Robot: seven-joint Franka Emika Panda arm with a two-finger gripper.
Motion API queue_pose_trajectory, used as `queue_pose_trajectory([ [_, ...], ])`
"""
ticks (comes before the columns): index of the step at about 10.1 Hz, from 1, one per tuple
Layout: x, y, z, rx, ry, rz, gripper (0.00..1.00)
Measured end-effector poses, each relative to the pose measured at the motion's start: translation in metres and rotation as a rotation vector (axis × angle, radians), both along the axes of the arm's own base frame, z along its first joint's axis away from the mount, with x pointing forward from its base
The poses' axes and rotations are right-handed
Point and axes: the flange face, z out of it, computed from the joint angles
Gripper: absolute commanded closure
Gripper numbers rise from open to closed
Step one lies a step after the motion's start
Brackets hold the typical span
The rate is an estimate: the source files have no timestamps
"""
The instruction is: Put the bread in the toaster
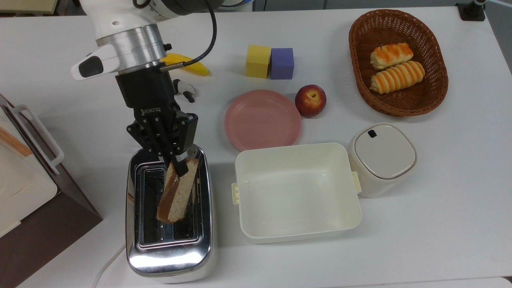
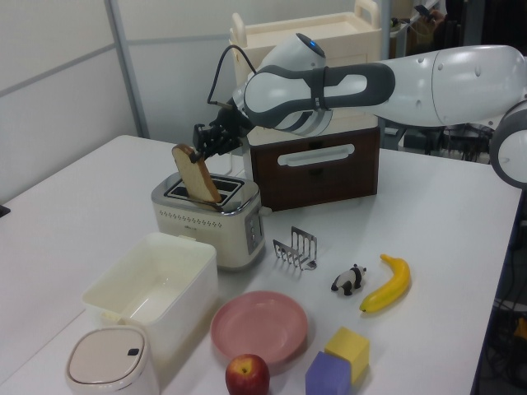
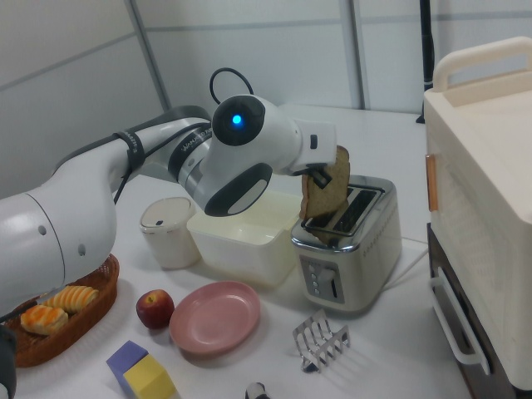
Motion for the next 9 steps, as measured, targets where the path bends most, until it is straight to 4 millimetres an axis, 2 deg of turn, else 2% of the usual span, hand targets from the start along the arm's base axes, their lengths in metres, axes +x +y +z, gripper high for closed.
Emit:
queue_pose_trajectory([
  [6,0.004,-0.006,-0.016,-0.047,0.001,0.040,1.00],
  [9,0.004,-0.007,-0.014,-0.053,-0.007,0.044,1.00],
])
